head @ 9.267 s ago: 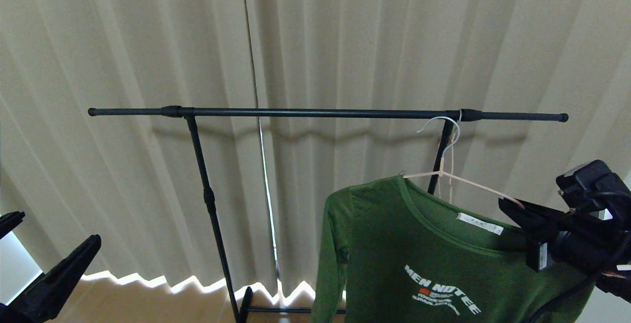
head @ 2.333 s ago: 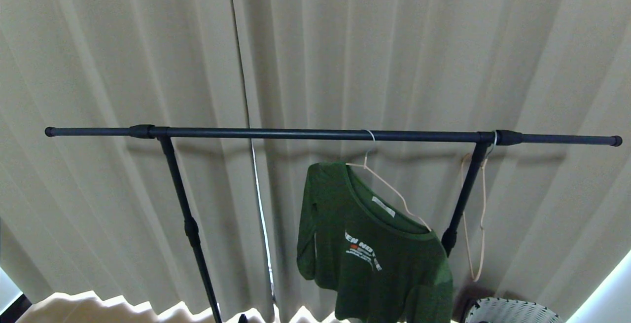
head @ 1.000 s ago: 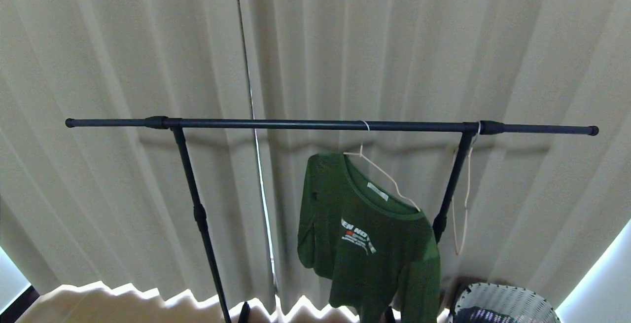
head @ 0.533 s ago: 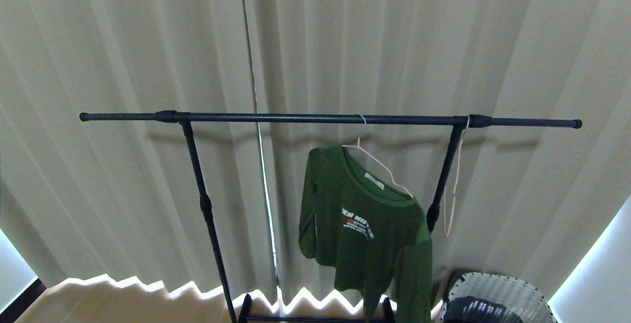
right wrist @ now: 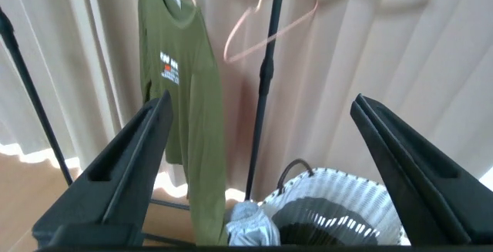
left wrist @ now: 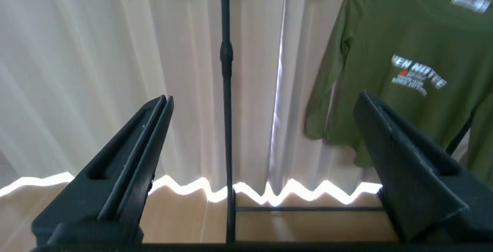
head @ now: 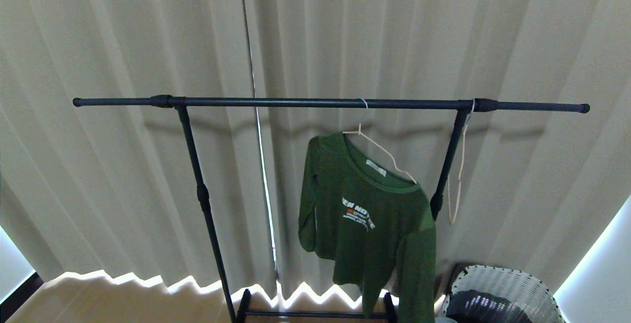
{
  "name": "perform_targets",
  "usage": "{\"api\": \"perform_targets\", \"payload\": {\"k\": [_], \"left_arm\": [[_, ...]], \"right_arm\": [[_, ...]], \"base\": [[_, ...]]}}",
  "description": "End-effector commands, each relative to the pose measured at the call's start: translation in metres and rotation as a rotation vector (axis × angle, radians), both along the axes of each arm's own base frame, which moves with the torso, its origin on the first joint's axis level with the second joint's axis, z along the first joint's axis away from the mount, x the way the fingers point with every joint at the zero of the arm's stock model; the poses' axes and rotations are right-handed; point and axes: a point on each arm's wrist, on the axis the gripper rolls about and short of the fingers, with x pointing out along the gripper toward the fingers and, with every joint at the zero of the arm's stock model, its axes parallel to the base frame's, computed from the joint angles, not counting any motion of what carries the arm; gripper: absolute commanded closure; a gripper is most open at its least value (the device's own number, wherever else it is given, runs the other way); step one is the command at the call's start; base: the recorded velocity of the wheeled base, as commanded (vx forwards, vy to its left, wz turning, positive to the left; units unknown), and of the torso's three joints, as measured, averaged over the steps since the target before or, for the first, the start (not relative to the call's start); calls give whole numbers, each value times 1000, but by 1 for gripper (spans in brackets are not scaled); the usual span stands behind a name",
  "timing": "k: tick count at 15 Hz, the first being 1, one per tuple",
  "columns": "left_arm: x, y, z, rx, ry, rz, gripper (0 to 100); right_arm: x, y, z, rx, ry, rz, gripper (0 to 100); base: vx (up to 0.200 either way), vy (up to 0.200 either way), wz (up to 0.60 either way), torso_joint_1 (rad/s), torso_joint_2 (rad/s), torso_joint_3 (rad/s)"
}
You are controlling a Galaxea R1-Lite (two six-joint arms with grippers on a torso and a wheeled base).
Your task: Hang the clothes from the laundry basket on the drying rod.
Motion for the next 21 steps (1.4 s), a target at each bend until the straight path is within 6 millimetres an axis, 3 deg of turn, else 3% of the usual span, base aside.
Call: {"api": "perform_targets", "payload": {"k": [1, 16, 21], "left_arm": [[0, 0, 0, 0, 1, 0, 0], [0, 0, 0, 0, -1, 0, 0], [0, 0, 0, 0, -1, 0, 0]], "right_arm": [[0, 0, 0, 0, -2, 0, 0], [0, 0, 0, -1, -2, -1, 0], [0, 0, 0, 2, -1, 0, 0]], "base": [[0, 0, 0, -222, 540, 310], [0, 0, 0, -189, 508, 318], [0, 0, 0, -28, 103, 75]]}}
